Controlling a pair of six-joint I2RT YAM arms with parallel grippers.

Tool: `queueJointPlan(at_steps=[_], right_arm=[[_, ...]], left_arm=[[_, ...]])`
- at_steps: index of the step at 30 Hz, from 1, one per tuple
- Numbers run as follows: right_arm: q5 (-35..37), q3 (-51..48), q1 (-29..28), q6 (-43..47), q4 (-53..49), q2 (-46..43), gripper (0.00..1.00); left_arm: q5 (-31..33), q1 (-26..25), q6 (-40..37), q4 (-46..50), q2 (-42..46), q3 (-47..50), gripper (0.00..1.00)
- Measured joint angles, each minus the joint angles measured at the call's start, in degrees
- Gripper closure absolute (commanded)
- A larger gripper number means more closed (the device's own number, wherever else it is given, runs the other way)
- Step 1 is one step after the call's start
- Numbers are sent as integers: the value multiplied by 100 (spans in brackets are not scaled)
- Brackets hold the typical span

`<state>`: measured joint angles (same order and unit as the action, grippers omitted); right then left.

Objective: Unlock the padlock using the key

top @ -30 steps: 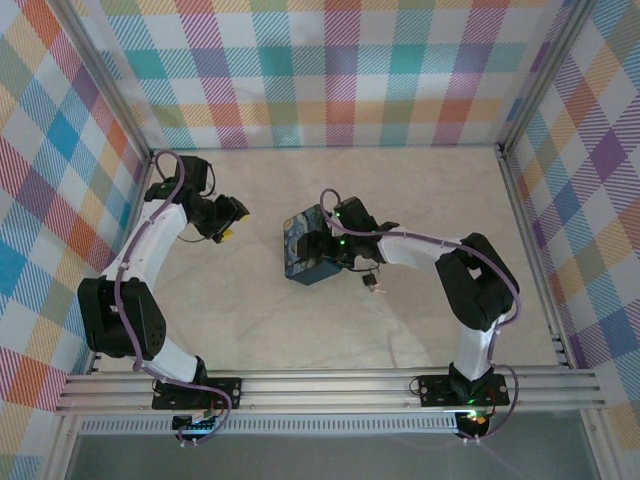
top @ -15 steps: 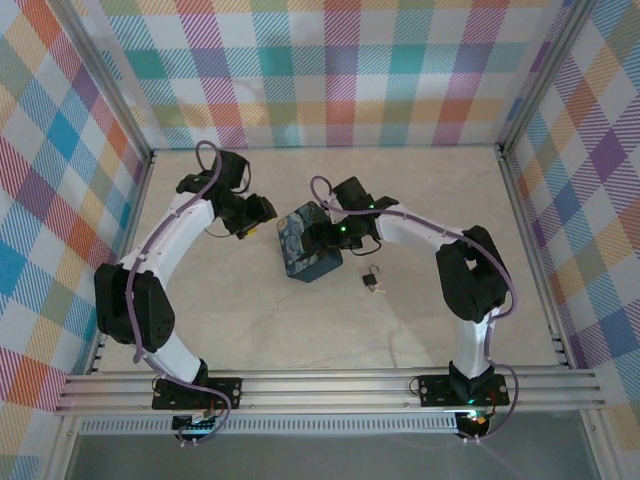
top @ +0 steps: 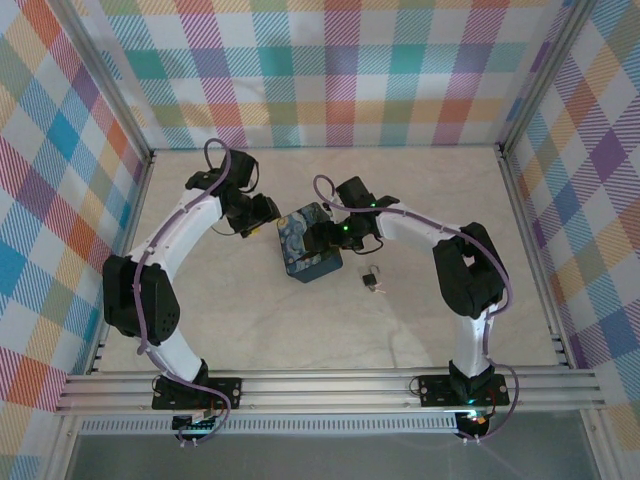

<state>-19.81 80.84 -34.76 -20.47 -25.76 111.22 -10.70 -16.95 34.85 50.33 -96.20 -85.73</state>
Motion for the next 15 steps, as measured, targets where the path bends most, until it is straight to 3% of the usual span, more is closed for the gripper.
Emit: queueJointPlan(at_steps=[15], right_arm=[[-699, 2, 35, -688, 592, 304, 0]], left_arm=[[9, 0, -2, 59, -87, -105, 48]])
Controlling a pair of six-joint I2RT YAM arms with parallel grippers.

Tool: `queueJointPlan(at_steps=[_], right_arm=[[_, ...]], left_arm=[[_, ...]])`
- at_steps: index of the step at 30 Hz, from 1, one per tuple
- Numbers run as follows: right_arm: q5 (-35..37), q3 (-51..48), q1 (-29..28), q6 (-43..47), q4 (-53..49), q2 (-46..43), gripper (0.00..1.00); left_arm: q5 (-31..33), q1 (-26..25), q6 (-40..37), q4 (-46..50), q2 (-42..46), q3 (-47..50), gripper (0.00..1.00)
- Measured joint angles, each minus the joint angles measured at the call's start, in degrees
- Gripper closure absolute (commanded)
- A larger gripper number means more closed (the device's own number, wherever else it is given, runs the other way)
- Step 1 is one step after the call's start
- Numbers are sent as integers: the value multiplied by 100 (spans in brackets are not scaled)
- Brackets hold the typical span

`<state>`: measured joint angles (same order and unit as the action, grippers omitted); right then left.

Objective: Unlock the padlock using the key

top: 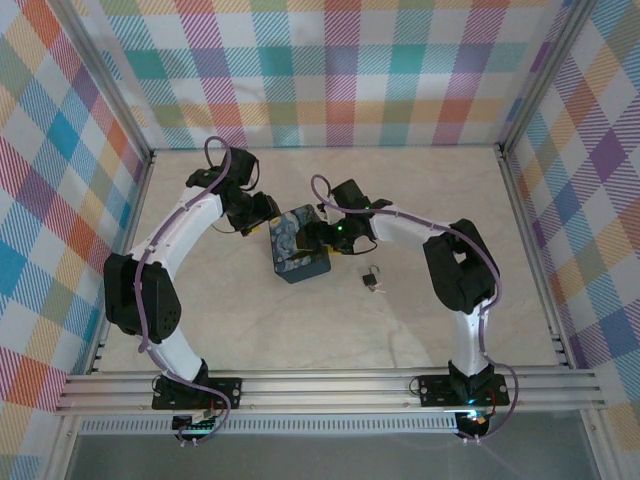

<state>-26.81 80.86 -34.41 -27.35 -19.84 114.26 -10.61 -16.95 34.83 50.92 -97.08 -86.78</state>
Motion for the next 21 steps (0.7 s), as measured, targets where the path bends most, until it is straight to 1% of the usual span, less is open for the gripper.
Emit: queueJointPlan(at_steps=[4, 8, 12, 15, 16, 17, 18, 19, 21], right_arm=[[-245, -208, 278, -90, 76, -236, 0], [-415, -214, 525, -114, 96, -428, 0], [-385, -216, 590, -74, 52, -485, 0], [-260, -396, 675, 7, 48, -667, 0], [-175, -496, 717, 63, 33, -782, 0], [-17, -621, 793, 140, 15, -938, 0], [179, -796, 911, 232, 35, -1156, 0], [376, -955, 1051, 304, 55, -1366, 0], [892, -1482, 1497, 503, 313, -1980, 0]], left_arm=[[-2, 0, 2, -2, 0, 0, 48], [-24, 0, 2, -4, -4, 2, 48], [-20, 0, -20, 0, -4, 2, 48], [125, 0, -166, -13, -4, 13, 47], [179, 0, -256, -81, 11, 66, 44], [286, 0, -385, -214, 57, 195, 35], [413, 0, -516, -428, 149, 420, 22], [533, 0, -697, -584, 251, 632, 16], [977, 2, -1097, -1147, 632, 1342, 10]])
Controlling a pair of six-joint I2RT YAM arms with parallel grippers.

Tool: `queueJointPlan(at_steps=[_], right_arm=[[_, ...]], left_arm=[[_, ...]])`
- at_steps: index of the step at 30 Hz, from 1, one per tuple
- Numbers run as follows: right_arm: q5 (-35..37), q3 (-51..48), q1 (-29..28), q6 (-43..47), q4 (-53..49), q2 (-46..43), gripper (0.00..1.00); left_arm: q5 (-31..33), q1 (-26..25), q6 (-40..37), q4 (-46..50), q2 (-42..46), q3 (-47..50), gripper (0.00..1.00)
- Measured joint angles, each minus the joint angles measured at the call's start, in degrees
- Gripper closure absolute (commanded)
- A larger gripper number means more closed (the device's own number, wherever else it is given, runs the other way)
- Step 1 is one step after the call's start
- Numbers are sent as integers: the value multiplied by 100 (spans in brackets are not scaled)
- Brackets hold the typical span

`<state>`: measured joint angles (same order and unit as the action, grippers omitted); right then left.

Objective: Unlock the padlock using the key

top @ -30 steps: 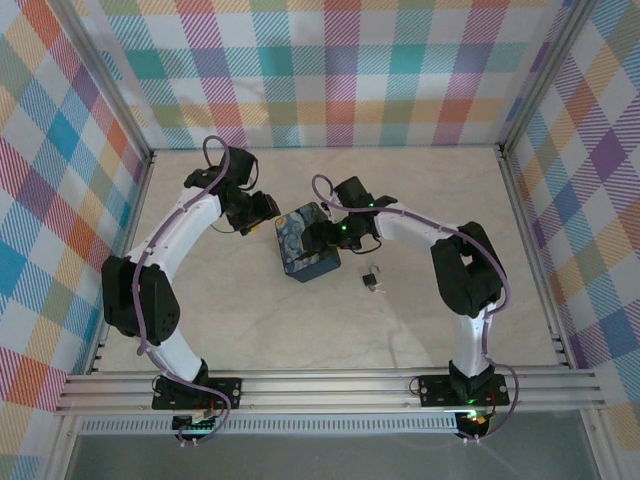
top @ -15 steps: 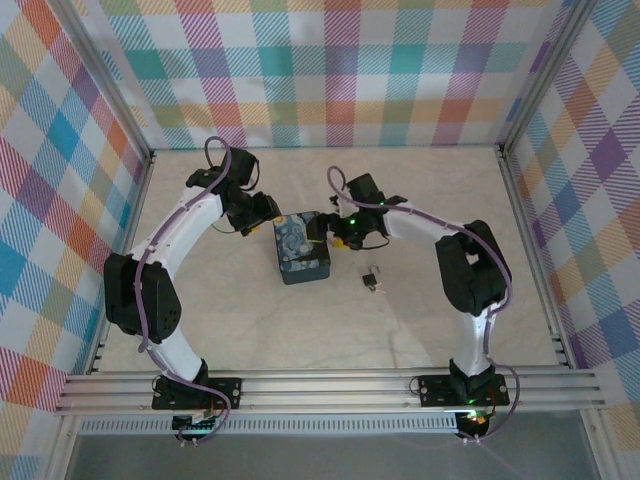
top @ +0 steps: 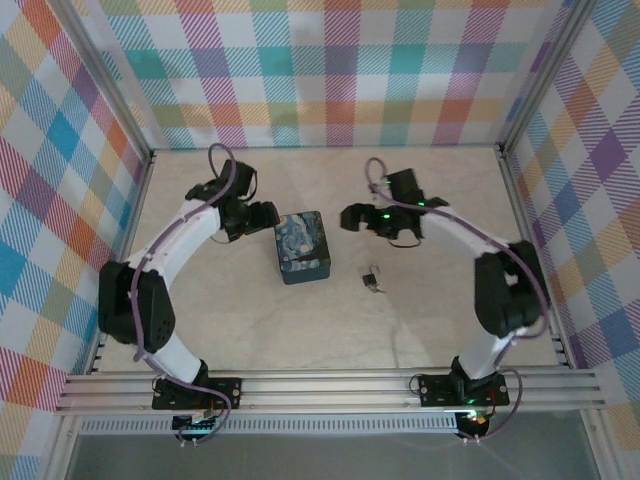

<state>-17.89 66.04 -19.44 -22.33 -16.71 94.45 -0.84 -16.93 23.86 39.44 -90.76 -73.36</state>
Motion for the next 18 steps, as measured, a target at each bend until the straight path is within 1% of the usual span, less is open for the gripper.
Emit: queueJointPlan(at_steps=[2, 4, 6, 8, 10, 11, 14, 16, 18], right_arm=[[492, -599, 444, 249, 450, -603, 0], [1054, -1279, 879, 597, 1005, -1193, 0], [1572, -1829, 1119, 1036, 1368, -1609, 0], [1873, -2164, 1272, 1397, 1613, -1775, 0], [1974, -2527, 1495, 1648, 1961, -1845, 0], [2002, -2708, 1635, 1716, 2146, -1853, 0], [2041, -3244, 2107, 1766, 2813, -1781, 0], [1893, -3506, 2310, 1768, 3399, -1578, 0], [1644, -3757, 2321, 1818, 4190, -1187, 0]], left_arm=[[422, 26, -505, -638, 442, 752, 8], [839, 92, -1080, -1578, 949, 1657, 0], [1121, 201, -1633, -2476, 1410, 2559, 0], [1259, 302, -2085, -3176, 1600, 3182, 1], [1342, 385, -2400, -3897, 1587, 3668, 2], [1335, 459, -2509, -4358, 1550, 3947, 0], [1185, 767, -2686, -5458, 1296, 4570, 0], [1014, 903, -2767, -5947, 1082, 4756, 0], [822, 964, -2826, -6481, 787, 4754, 0]])
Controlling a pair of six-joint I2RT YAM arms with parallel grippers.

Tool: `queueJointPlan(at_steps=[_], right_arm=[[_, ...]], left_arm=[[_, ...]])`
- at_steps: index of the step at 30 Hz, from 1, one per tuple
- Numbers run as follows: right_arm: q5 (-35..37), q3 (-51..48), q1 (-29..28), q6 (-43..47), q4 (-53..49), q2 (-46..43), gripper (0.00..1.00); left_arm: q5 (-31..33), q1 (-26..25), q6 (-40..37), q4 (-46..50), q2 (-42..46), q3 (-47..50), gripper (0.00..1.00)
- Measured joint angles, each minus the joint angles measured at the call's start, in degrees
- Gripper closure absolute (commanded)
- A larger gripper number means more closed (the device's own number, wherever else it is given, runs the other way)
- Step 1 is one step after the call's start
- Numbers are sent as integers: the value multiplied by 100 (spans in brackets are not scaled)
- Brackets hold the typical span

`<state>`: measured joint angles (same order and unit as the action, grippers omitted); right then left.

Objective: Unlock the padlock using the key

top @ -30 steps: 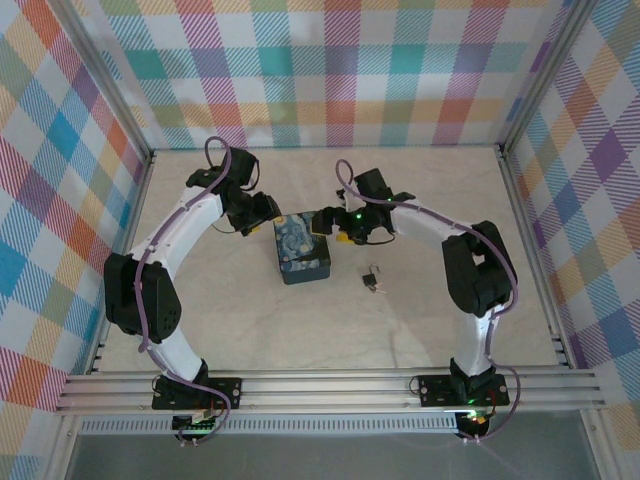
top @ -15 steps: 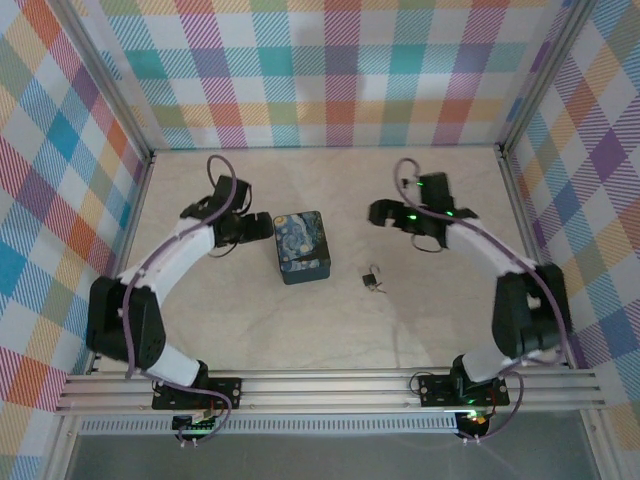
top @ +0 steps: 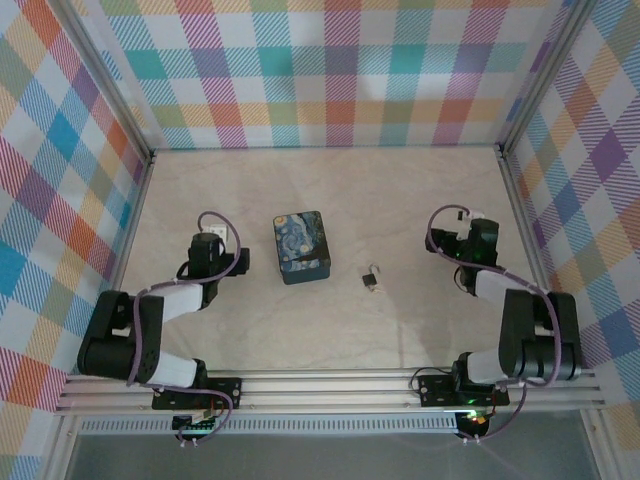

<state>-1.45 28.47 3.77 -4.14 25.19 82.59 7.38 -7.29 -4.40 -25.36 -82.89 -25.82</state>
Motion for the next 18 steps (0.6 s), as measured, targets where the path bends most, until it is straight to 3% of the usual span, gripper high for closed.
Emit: queueJointPlan(at_steps=[6, 18], right_arm=[[-363, -557, -260, 210, 1366, 564, 0], [-444, -553, -258, 282, 1982, 566, 0]], left_arm=[[-264, 247, 57, -1320, -667, 105, 0], [-264, 273, 179, -1751, -684, 127, 0]])
